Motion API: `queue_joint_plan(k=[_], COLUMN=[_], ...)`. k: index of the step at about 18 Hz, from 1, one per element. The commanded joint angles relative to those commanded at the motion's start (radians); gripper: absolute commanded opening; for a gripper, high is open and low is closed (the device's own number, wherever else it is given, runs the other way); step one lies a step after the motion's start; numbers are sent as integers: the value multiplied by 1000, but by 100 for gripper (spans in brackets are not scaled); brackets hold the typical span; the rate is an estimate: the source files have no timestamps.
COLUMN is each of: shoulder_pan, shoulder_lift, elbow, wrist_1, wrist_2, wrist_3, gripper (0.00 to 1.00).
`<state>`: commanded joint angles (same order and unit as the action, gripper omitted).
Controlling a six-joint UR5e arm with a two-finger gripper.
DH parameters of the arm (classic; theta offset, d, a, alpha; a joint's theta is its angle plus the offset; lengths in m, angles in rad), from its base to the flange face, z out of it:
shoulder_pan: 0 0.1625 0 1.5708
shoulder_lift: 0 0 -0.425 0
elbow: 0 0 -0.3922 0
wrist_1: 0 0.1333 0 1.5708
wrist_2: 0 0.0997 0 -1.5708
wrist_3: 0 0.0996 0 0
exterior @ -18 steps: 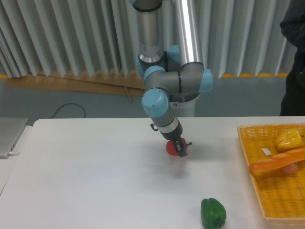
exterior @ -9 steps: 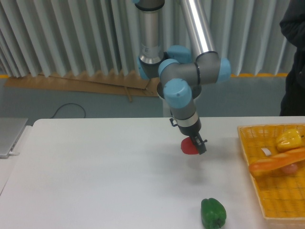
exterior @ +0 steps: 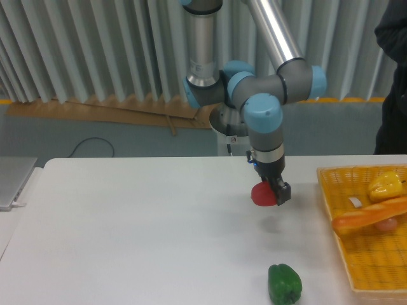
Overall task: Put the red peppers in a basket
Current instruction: 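Lower the red pepper into the basket beside the yellow pepper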
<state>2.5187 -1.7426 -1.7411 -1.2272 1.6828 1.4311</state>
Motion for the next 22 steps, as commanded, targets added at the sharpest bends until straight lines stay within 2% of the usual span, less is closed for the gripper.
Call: queue_joint_plan(k=[3,9,15,20,22], shoulder_pan=[35,152,232,267,269], shoulder_lift=[17,46,45,29,6], elbow=[-3,-6,-3,9,14], wrist_1=[-2,-15,-14,-11,-5], wrist_2=[2,3,5,11,12], wrist_3=[17,92,160,161,163], gripper=[74,74,74,74,74])
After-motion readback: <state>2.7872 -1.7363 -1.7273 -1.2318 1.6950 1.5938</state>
